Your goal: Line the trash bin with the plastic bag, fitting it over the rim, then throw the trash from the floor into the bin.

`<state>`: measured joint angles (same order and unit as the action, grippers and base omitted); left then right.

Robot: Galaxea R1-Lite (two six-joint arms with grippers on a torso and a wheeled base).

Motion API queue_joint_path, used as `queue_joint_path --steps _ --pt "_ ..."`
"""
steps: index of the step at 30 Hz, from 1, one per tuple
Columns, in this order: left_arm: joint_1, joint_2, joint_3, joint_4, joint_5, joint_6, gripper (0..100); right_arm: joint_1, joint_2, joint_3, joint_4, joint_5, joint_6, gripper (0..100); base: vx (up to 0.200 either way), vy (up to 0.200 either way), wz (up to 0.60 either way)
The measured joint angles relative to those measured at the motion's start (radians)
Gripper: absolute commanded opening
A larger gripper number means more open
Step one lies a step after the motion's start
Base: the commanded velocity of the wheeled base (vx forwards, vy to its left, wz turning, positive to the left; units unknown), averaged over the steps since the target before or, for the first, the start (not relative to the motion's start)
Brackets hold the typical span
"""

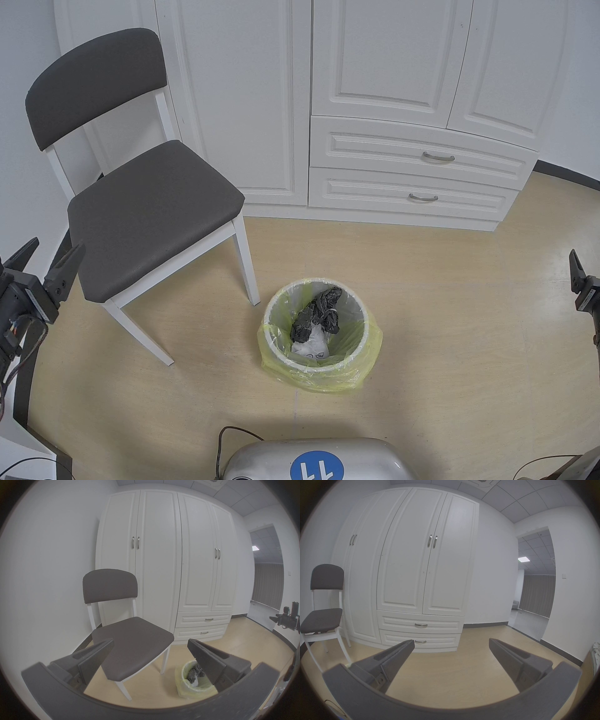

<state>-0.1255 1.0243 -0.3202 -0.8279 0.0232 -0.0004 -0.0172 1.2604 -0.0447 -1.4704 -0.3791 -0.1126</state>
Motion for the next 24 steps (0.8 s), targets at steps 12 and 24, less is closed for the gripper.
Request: queue_joint_path --steps 12,24 --pt "0.000 -0.243 -0.245 0.417 0.046 -0.022 100 0.033 -0.368 -0.161 0.714 0.006 0.063 100 0.000 0.000 0.00" --pt "0.003 -0.440 -0.382 0.694 0.122 -0.027 100 0.050 -0.782 -0.349 1.196 -0.001 0.106 100 0.000 0.000 0.00"
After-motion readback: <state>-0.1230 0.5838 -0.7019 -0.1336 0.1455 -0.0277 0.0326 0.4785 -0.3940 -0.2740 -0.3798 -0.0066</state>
